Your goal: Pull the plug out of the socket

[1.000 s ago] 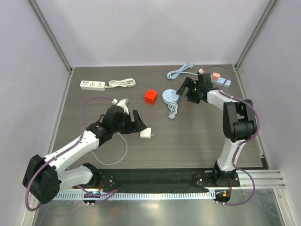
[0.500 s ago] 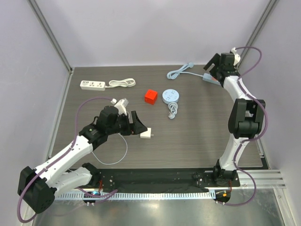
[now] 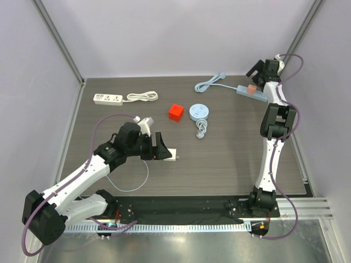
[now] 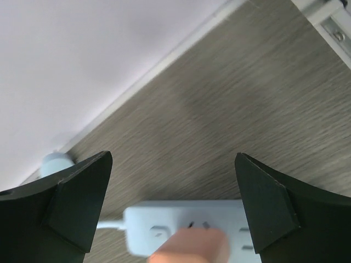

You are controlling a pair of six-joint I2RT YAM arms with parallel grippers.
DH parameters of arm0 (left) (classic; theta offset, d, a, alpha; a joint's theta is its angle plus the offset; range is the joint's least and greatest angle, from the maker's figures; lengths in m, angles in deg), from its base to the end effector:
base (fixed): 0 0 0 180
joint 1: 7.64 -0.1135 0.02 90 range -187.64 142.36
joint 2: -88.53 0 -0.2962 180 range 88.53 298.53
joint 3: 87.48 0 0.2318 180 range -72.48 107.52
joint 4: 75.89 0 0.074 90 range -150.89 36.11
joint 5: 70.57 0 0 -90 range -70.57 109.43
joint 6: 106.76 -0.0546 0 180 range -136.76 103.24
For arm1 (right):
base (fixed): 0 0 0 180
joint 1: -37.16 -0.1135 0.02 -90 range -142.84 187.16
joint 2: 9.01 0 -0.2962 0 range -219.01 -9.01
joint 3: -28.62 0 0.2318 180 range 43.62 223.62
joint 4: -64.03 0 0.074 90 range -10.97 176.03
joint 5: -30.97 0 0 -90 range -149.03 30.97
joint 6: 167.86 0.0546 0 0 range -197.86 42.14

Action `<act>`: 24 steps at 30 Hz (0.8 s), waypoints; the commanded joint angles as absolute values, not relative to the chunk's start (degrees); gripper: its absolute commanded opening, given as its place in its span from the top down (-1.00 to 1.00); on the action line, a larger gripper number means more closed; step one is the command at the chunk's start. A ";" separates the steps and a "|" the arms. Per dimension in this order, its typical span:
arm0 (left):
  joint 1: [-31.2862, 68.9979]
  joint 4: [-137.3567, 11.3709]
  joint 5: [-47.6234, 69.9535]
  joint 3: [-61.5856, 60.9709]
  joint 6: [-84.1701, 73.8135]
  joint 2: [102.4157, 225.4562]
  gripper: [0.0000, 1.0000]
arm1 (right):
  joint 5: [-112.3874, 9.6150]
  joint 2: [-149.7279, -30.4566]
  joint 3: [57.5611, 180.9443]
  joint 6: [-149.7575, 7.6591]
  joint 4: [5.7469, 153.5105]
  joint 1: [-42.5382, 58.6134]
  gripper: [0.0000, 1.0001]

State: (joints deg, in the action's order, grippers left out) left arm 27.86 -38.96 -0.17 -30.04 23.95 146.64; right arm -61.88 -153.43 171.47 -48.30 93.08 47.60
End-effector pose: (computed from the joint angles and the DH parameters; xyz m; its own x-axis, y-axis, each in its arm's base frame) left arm 0.1479 -0.1280 0.2857 -0.8745 -0.1310 -0.4671 0.2547 0.6955 -0.6719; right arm 0.5927 -0.1120 0.2140 -0.3257 0.5610 -0.7610 0.4411 0.8021 0.4025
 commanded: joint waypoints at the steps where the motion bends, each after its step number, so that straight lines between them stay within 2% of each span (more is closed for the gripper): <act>1: 27.86 -34.79 -1.76 -26.60 20.86 146.98 -0.59 | -56.04 -156.13 177.30 -45.71 94.68 49.03 -0.99; 5: 27.78 -32.86 -1.41 -25.54 19.81 147.06 -0.59 | -54.28 -156.23 174.41 -45.08 94.59 49.12 -0.99; 9: 27.78 -30.92 -0.35 -24.67 18.40 146.89 -0.59 | -52.62 -152.28 164.60 -43.24 94.07 49.12 -0.99; 18: 27.86 -33.73 -4.65 -25.81 19.71 148.12 -0.57 | -44.44 -133.39 136.90 -40.24 82.90 49.20 -0.99; 24: 27.95 -35.49 -4.48 -27.39 22.61 144.78 -0.56 | -37.77 -127.94 130.02 -41.91 82.46 49.38 -0.99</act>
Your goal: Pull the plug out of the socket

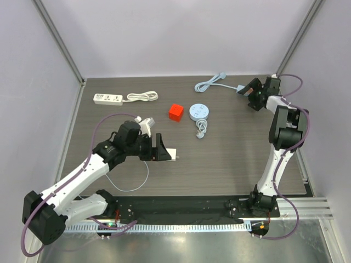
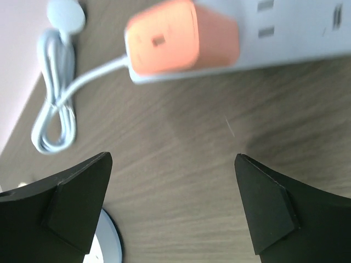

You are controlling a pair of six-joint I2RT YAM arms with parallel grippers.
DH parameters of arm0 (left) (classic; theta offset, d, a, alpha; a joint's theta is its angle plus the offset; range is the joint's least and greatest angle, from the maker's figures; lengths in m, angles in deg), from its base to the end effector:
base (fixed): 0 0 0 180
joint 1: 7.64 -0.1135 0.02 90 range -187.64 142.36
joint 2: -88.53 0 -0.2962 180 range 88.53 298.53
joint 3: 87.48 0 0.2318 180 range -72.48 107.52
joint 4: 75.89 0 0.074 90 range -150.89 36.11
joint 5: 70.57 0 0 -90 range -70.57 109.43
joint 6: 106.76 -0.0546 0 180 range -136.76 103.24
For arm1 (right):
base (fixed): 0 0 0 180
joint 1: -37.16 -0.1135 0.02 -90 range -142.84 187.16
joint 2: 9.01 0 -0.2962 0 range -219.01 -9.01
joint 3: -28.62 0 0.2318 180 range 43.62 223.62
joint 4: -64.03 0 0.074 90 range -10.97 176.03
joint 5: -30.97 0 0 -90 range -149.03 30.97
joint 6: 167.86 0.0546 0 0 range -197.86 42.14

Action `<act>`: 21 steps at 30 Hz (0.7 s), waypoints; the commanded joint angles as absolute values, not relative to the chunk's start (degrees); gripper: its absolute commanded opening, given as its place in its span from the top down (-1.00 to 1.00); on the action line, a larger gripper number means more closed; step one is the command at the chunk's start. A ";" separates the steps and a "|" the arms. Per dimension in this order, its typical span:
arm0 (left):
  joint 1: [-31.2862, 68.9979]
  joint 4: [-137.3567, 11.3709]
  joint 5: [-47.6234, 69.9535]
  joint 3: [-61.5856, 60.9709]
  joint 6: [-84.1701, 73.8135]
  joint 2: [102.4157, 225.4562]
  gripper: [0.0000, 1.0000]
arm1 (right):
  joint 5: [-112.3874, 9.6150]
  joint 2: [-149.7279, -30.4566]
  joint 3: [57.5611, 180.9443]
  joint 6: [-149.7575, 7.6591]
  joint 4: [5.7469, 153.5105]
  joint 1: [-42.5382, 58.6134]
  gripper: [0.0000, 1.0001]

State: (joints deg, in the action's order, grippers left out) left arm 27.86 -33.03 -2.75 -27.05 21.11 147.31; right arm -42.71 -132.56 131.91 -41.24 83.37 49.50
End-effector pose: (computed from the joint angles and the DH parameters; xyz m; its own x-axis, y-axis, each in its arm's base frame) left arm 0.1442 -0.1282 0.2914 -0.8954 -0.0595 -0.4412 0.2778 0.6998 -0.6582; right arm 0.4903 -0.0916 0.1995 -0.5036 0.6962 -0.5116 0.3663 0.7084 0.6034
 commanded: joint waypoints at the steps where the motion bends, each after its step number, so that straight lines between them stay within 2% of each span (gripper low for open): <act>1: 27.95 -35.40 -4.39 -27.30 22.79 144.26 -0.56 | -38.19 -127.32 129.75 -43.13 82.81 49.47 -0.99; 5: 27.95 -34.17 -3.43 -27.39 23.06 142.59 -0.56 | -43.55 -124.85 132.03 -48.50 86.14 49.82 -0.99; 9: 27.95 -34.00 -2.64 -27.48 23.06 142.40 -0.56 | -49.00 -126.95 140.62 -49.74 89.49 50.00 -0.99; 17: 27.87 -29.87 -1.41 -24.23 19.28 143.64 -0.59 | -57.08 -141.62 161.72 -49.30 97.05 50.09 -0.94; 21: 27.86 -29.60 -1.58 -23.35 18.75 143.81 -0.61 | -58.59 -145.93 166.22 -51.14 97.40 50.26 -0.92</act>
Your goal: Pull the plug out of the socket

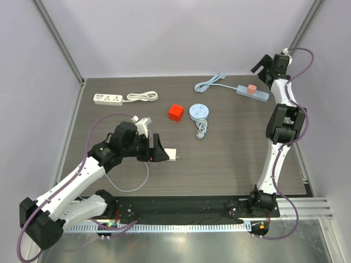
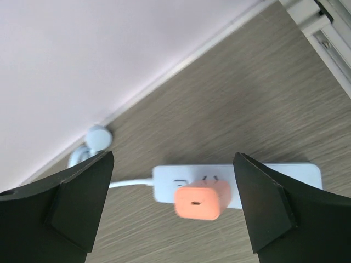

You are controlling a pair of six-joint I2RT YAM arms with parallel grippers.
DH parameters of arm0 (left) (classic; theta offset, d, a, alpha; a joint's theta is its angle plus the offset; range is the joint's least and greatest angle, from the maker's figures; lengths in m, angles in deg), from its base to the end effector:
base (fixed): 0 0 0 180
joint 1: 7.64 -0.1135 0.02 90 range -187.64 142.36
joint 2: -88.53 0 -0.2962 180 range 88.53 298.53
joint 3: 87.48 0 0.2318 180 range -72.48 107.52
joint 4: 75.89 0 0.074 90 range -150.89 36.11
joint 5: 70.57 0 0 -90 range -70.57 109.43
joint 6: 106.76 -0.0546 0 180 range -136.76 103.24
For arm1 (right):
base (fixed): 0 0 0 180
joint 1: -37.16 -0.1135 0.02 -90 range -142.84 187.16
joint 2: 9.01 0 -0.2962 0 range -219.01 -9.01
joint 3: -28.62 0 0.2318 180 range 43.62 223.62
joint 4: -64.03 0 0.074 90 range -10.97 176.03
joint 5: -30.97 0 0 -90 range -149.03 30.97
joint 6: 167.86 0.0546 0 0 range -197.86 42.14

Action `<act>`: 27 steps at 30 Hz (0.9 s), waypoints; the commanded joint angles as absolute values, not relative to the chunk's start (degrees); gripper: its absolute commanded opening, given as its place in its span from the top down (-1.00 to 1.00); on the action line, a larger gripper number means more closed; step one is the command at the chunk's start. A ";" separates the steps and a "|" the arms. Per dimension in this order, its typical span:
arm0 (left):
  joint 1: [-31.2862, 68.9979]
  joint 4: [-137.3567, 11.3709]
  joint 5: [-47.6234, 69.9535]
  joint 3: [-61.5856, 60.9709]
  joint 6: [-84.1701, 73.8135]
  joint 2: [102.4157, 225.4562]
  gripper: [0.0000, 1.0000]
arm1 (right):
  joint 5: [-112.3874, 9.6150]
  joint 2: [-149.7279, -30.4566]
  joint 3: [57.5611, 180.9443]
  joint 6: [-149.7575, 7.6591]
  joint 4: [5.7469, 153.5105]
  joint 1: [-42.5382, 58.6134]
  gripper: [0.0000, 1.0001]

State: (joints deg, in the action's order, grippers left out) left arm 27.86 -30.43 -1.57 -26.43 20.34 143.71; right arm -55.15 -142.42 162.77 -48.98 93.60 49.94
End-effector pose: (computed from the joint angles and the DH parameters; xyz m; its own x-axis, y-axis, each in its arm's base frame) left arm 0.1334 -0.1192 0.3007 -0.8764 -0.0666 -0.4769 0.2988 0.7015 -0.6470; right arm 0.5546 -0.1220 0.2697 -0.3331 0.5697 -0.7513 0.3698 0.8119 0.4517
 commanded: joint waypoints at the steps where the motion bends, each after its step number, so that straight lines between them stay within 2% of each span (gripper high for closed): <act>1: 27.86 -29.51 -1.58 -23.08 18.75 143.90 -0.61 | -58.50 -146.64 167.01 -51.23 97.49 50.43 -0.90; 10: 27.86 -27.84 -0.17 -21.94 17.34 144.69 -0.61 | -57.27 -149.90 167.90 -48.42 97.75 51.58 -0.80; 27: 27.86 -27.05 0.09 -24.31 18.49 139.77 -0.59 | -46.03 -155.70 172.47 -47.01 104.26 54.65 -0.78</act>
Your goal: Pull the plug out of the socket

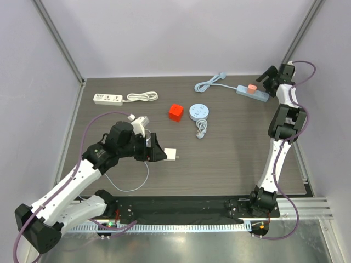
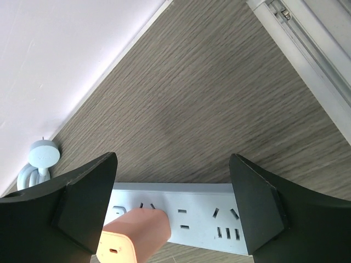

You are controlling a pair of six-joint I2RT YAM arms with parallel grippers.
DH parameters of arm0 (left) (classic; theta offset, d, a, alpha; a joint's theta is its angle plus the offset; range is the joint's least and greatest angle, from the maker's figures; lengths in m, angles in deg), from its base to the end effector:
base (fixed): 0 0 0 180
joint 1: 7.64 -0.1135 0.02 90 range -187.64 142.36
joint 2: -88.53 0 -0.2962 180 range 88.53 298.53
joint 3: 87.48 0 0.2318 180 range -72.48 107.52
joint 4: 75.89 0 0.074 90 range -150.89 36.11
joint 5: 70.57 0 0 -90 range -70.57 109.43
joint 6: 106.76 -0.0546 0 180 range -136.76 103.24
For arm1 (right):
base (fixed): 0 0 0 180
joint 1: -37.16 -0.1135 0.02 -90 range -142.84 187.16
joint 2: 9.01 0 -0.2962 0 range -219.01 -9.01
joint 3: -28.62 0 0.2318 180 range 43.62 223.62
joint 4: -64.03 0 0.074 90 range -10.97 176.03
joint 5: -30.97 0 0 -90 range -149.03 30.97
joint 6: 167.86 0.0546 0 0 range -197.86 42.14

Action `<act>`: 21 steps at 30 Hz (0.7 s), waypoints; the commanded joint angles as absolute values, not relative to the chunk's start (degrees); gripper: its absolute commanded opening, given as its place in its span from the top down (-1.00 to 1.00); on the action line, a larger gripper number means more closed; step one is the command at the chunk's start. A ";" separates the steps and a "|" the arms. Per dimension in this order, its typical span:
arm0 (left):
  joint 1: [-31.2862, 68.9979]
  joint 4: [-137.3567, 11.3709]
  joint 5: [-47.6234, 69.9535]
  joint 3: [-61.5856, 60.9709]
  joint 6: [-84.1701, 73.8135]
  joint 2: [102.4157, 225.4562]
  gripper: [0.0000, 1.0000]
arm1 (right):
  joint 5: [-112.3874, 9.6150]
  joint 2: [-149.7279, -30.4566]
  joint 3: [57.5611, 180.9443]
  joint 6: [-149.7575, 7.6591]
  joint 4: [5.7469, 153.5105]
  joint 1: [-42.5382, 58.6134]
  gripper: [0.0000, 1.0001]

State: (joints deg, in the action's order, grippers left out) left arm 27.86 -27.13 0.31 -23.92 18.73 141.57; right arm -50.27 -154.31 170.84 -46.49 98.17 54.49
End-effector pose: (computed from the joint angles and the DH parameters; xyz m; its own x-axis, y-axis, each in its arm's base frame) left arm 0.1268 -0.1124 0.3148 -0.8504 -0.0672 -0.5218 0.3247 0.7133 -0.6211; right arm 0.5723 -0.1699 0.1923 -0.4000 0.6638 -0.6320 0.4531 0.7426 0.4932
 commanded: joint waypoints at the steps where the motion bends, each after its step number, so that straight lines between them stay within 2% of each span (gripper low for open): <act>1: 27.86 -27.05 0.00 -24.57 18.66 139.51 -0.59 | -45.58 -155.53 172.29 -46.93 104.69 54.65 -0.78; 14: 27.95 -27.05 -0.70 -26.07 21.39 133.97 -0.59 | -32.58 -158.34 171.34 -48.95 113.40 54.65 -0.74; 21: 27.95 -27.67 -1.40 -26.07 21.91 133.79 -0.59 | -33.45 -159.13 170.36 -52.02 119.54 54.57 -0.69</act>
State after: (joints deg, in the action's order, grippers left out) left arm 27.86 -26.72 0.12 -25.82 21.44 134.48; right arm -35.56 -155.42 172.45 -50.86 100.31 55.14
